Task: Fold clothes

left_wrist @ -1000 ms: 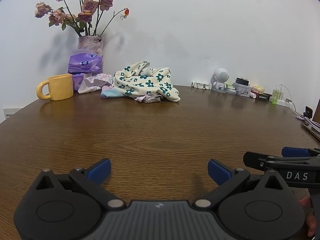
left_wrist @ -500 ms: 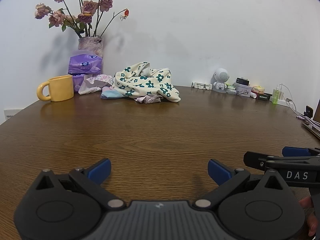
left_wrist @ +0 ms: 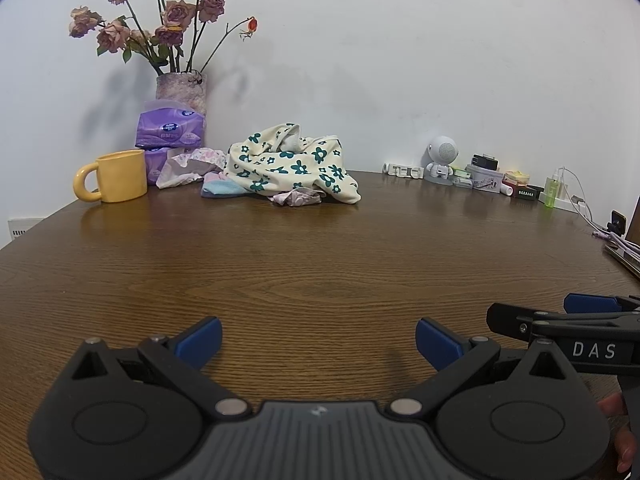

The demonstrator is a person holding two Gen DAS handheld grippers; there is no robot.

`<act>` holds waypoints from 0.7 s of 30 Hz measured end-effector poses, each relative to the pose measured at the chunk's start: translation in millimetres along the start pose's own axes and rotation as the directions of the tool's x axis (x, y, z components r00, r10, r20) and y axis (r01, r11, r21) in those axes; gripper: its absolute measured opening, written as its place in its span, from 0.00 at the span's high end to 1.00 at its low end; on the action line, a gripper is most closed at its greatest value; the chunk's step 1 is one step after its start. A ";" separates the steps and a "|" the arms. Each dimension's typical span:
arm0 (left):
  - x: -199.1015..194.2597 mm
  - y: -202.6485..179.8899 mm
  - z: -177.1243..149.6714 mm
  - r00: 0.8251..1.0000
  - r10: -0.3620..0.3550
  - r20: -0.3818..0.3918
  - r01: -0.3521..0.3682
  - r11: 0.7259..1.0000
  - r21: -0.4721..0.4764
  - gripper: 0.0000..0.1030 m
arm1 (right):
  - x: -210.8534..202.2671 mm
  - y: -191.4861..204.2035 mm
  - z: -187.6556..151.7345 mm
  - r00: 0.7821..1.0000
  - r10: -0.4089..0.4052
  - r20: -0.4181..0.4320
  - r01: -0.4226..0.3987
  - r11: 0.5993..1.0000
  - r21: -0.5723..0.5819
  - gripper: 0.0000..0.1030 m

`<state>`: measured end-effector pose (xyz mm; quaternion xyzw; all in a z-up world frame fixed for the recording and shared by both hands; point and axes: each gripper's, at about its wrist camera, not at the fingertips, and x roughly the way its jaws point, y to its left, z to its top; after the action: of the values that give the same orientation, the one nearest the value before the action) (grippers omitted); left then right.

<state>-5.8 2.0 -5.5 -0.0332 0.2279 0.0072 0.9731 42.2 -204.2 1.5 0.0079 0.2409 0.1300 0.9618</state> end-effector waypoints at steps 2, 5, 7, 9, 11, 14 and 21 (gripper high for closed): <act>0.4 0.4 -0.1 1.000 -0.002 -0.002 0.002 1.000 -0.001 0.00 | 0.2 -0.2 -0.1 1.000 0.002 -0.002 -0.002 1.000 0.001 0.00; 0.5 0.5 -0.2 1.000 -0.002 -0.002 0.002 1.000 -0.001 0.00 | 0.6 0.0 -0.1 1.000 0.001 -0.004 -0.001 1.000 0.001 0.00; 0.4 0.3 -0.1 1.000 0.001 0.000 -0.001 1.000 0.000 0.00 | 0.7 0.3 0.1 1.000 0.000 -0.004 0.000 1.000 0.000 0.00; -0.1 -0.4 -0.6 1.000 0.007 0.004 -0.007 1.000 -0.001 0.00 | 0.6 0.2 0.0 1.000 0.000 -0.003 0.000 1.000 0.000 0.00; -0.3 -0.7 -0.4 1.000 0.010 0.005 -0.010 1.000 -0.003 0.00 | 0.6 0.2 -0.7 1.000 0.001 -0.004 -0.001 1.000 0.001 0.00; -0.3 -0.6 -0.4 1.000 0.009 0.003 -0.009 1.000 -0.008 0.00 | 0.5 0.3 -0.5 1.000 0.001 -0.006 -0.001 1.000 0.004 0.00; -0.2 -0.7 0.0 1.000 0.012 0.000 -0.012 1.000 -0.009 0.00 | -1.7 0.3 -1.2 1.000 -0.003 0.005 0.003 1.000 0.003 0.00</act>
<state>-5.9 1.3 -5.5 -0.0362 0.2281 0.0140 0.9729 40.1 -204.5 1.2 0.0092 0.2388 0.1282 0.9625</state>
